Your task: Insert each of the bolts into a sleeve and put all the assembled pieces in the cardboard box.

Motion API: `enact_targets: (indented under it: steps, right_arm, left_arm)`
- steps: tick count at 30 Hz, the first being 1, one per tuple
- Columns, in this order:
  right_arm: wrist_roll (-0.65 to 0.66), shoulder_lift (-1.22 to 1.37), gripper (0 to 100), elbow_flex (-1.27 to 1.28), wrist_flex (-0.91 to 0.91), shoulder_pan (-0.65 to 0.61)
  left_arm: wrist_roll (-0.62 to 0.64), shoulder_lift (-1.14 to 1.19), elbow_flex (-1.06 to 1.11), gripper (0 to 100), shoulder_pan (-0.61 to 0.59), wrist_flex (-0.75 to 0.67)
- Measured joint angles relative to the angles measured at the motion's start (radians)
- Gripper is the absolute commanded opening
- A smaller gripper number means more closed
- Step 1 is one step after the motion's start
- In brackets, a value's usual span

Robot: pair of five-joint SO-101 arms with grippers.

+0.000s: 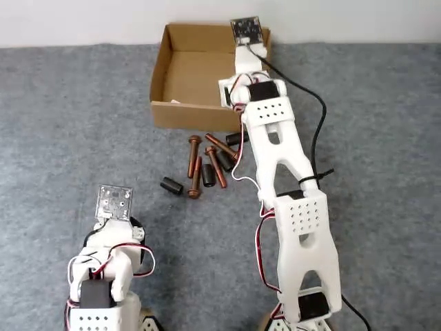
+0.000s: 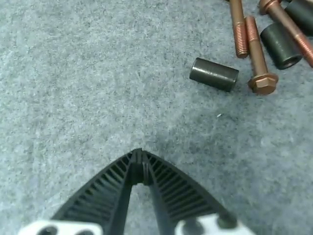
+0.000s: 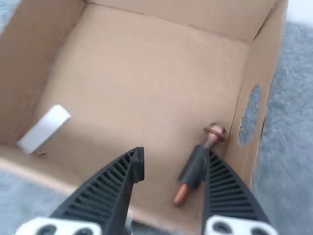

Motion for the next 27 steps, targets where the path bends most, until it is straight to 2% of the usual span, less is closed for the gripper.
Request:
enact_targets:
  steps: [16, 21, 23, 27]
  right_arm:
    - [0.000, -0.012, 18.6, -0.247, 0.542, -0.066]
    - [0.003, -0.012, 18.6, -0.249, 0.623, -0.080]
    - [0.034, -0.012, 18.6, -0.229, 0.623, -0.075]
    - [0.175, -0.012, 18.6, -0.140, 0.623, -0.080]
  left_arm:
    - [0.000, 0.000, 0.000, 0, 0.000, 0.000]
    - [0.000, 0.000, 0.000, 0, 0.000, 0.000]
    - [0.000, 0.000, 0.000, 0, 0.000, 0.000]
    - [0.000, 0.000, 0.000, 0, 0.000, 0.000]
